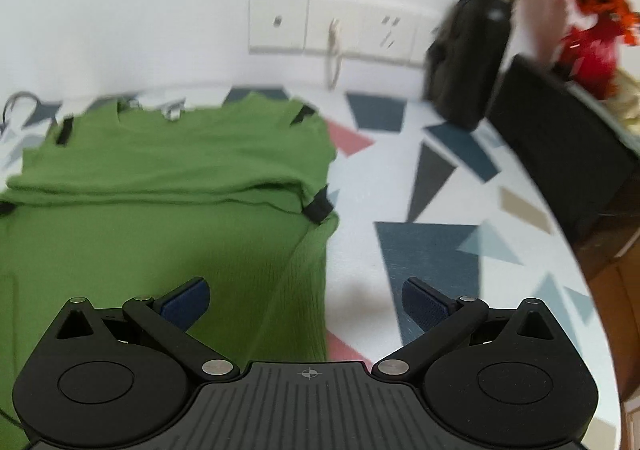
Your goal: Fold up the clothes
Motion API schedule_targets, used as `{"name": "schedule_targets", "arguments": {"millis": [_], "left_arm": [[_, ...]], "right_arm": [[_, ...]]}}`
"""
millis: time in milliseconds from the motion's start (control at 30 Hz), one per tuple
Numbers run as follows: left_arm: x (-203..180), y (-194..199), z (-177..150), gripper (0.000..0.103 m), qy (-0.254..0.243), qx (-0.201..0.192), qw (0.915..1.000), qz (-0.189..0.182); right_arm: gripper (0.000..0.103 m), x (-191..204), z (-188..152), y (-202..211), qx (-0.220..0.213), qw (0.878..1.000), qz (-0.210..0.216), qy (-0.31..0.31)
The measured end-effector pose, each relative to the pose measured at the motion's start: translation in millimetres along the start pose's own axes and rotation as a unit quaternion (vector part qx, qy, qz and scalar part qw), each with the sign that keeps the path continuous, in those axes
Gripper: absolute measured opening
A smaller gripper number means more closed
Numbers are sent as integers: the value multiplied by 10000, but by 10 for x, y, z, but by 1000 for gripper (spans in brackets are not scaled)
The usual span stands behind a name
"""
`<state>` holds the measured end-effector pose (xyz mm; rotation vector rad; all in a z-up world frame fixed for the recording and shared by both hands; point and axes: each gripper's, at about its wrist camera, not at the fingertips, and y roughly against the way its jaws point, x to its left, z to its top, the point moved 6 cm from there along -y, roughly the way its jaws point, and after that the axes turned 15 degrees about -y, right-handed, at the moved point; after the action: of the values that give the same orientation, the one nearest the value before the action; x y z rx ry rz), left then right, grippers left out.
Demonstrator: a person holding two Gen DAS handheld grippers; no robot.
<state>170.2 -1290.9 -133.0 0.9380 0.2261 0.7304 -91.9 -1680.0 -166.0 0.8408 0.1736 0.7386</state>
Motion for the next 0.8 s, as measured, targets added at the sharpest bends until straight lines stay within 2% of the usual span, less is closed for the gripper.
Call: {"name": "schedule_targets", "arguments": {"millis": [133, 233, 333, 400, 533, 633, 800], "left_arm": [[74, 317, -147, 102, 171, -329, 9993, 54], [108, 474, -231, 102, 278, -399, 9988, -1], [98, 631, -340, 102, 315, -450, 9985, -45], [77, 722, -429, 102, 317, -483, 9983, -61], [47, 854, -634, 102, 352, -513, 9980, -66], [16, 904, -786, 102, 310, -498, 9982, -86], [-43, 915, -932, 102, 235, -428, 9988, -27]], "right_arm": [[102, -78, -145, 342, -140, 9991, 87, -396], [102, -135, -323, 527, 102, 9955, 488, -809], [102, -189, -484, 659, 204, 9937, 413, -1025], [102, -204, -595, 736, 190, 9951, 252, -933], [102, -219, -792, 863, 180, 9973, 202, -677], [102, -293, -903, 892, 159, 9980, 124, -591], [102, -444, -1029, 834, 359, 9960, 14, -824]]}}
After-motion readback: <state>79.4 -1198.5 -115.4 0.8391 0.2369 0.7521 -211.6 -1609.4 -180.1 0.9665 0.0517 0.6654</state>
